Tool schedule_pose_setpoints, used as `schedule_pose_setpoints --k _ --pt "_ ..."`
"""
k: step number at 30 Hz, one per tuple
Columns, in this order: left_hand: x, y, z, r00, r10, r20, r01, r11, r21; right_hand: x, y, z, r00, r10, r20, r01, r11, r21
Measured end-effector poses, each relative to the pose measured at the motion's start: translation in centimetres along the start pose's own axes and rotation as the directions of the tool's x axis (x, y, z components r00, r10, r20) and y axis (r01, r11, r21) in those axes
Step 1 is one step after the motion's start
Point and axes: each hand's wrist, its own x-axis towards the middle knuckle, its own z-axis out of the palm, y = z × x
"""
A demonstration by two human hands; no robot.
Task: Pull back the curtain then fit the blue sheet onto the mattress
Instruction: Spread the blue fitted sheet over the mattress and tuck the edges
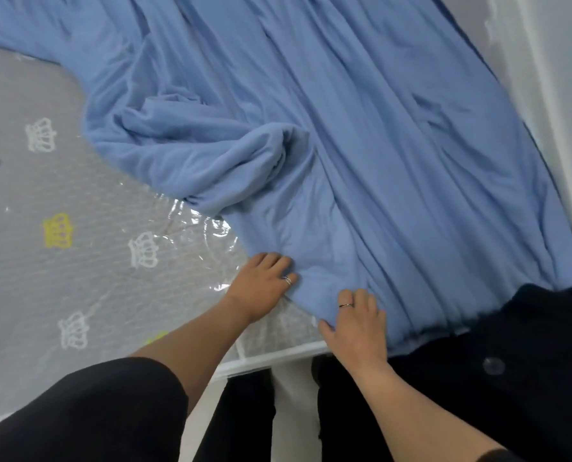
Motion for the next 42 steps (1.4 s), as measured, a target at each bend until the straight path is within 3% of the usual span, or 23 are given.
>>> schedule_pose_setpoints --k 2,4,8,10,13,15,16,18,19,21,23,25,27,30,31,33,34,36,38,40,42 --pt "0.2 0.1 0.6 0.999 -0.024 -0.040 0.022 0.999 -0.032 -2.0 1.0 1.8 0.991 -0.098 -0.090 0.104 0.992 0.066" --pt "0.5 0.2 0.4 0.997 -0.053 -0.060 0.048 0.995 -0.084 -3.9 1.5 3.1 0.989 -0.108 -0.101 0.113 0.992 0.053" --pt "0.9 0.8 -1.5 0.977 -0.195 0.087 0.211 0.943 -0.258 -4.7 1.5 4.1 0.993 0.094 -0.074 -0.091 0.995 0.044" --pt "0.4 1.2 -2.1 0.943 -0.278 0.184 0.317 0.920 -0.232 -4.2 1.0 3.5 0.988 0.132 -0.080 -0.129 0.991 0.043" --pt "-0.7 2.7 -3.7 0.916 -0.306 0.260 0.382 0.861 -0.334 -3.6 0.5 2.9 0.976 0.183 -0.122 -0.175 0.982 0.072" --pt "-2.1 3.8 -5.0 0.944 -0.325 0.057 0.324 0.883 -0.339 -3.3 0.7 2.3 0.978 0.185 -0.100 -0.161 0.964 0.209" --pt "-2.9 3.9 -5.3 0.937 -0.339 -0.086 0.304 0.912 -0.277 -3.1 0.8 2.2 0.976 0.212 -0.053 -0.182 0.922 0.343" --pt "-4.7 4.7 -5.4 0.896 -0.368 -0.248 0.333 0.927 -0.173 -3.3 1.5 1.5 0.936 0.349 0.044 -0.295 0.713 0.636" --pt "-5.7 5.3 -5.0 0.902 -0.370 -0.223 0.335 0.925 -0.179 -3.5 1.8 1.0 0.906 0.411 0.106 -0.353 0.593 0.724" --pt "-7.0 6.9 -3.9 0.940 -0.333 -0.070 0.306 0.918 -0.250 -3.8 2.7 -0.1 0.879 0.444 0.175 -0.388 0.452 0.803" --pt "-7.4 8.2 -2.0 0.962 -0.261 0.085 0.273 0.936 -0.223 -3.4 3.7 -0.7 0.888 0.388 0.247 -0.399 0.381 0.834" --pt "-6.3 8.7 0.2 0.963 -0.226 0.145 0.243 0.963 -0.115 -2.5 4.6 -1.0 0.896 0.317 0.310 -0.414 0.348 0.841" --pt "-4.3 8.5 1.6 0.973 -0.200 0.112 0.204 0.979 -0.025 -1.4 5.7 -1.3 0.899 0.334 0.283 -0.399 0.361 0.843" --pt "-0.1 7.6 3.1 0.984 -0.171 -0.060 0.174 0.983 0.060 -0.1 6.7 -1.7 0.867 0.472 0.160 -0.350 0.347 0.870" --pt "1.2 7.2 3.1 0.983 -0.159 -0.089 0.167 0.981 0.095 0.2 6.9 -1.8 0.845 0.529 0.084 -0.329 0.388 0.861" --pt "3.5 6.5 2.7 0.989 -0.127 -0.081 0.138 0.979 0.152 0.1 6.8 -1.7 0.785 0.606 -0.127 -0.321 0.575 0.753" --pt "4.4 6.2 2.5 0.991 -0.118 -0.070 0.128 0.978 0.163 -0.3 6.5 -1.6 0.767 0.597 -0.234 -0.315 0.668 0.674" --pt "5.8 5.8 1.9 0.993 -0.106 -0.057 0.113 0.984 0.140 -1.2 5.6 -0.9 0.800 0.484 -0.355 -0.213 0.782 0.586" --pt "6.5 5.9 1.3 0.994 -0.095 -0.053 0.098 0.992 0.073 -2.5 4.2 0.5 0.881 0.326 -0.344 -0.115 0.851 0.513" --pt "6.4 6.1 0.8 0.994 -0.085 -0.071 0.084 0.996 -0.020 -3.6 3.3 2.0 0.944 0.250 -0.215 -0.164 0.921 0.353" --pt "5.1 6.1 0.5 0.989 -0.028 -0.142 0.012 0.994 -0.110 -4.4 2.8 3.2 0.959 0.257 -0.122 -0.219 0.940 0.263"
